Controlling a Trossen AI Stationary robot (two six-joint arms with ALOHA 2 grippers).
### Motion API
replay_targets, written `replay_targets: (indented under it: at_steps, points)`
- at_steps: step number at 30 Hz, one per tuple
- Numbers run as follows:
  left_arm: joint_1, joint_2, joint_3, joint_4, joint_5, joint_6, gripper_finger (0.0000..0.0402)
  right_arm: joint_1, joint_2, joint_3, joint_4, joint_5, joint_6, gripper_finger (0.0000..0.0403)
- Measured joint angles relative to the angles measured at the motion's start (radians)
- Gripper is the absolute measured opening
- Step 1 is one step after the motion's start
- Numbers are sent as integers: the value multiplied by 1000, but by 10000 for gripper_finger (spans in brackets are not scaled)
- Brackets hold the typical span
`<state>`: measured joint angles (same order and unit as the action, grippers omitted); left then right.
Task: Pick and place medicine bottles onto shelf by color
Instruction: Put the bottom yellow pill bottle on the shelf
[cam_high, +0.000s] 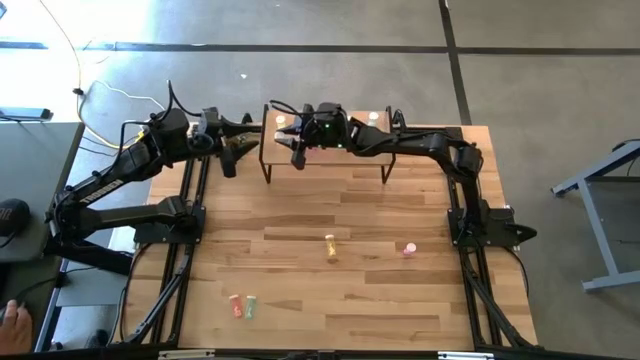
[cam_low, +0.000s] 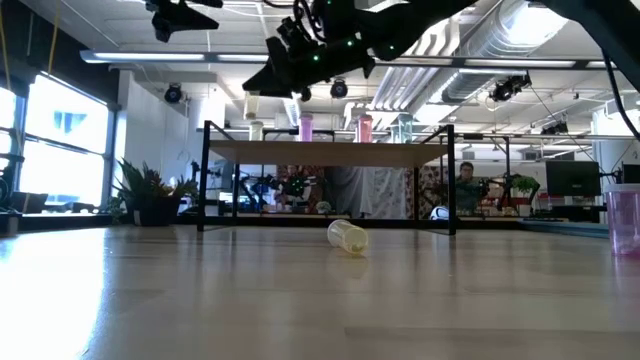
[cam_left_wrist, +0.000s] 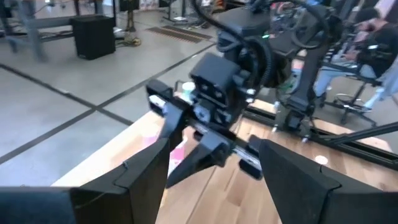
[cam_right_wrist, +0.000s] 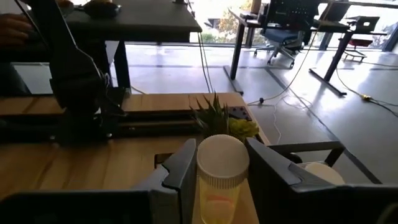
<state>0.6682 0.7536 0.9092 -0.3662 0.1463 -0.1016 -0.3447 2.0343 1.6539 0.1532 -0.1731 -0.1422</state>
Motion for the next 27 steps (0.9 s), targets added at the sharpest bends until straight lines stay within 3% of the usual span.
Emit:
replay_targets:
  at_steps: [7,15,27]
  points:
    - [0,0,0,-4,-8,0,239,-2,9,8,25,0,-58,105]
    - [0,0,0,-4,-8,0,239,-2,27,176,-143,0,-85,105]
    - [0,1,0,-4,-12,0,239,0,62,136,-142,67,-23,105]
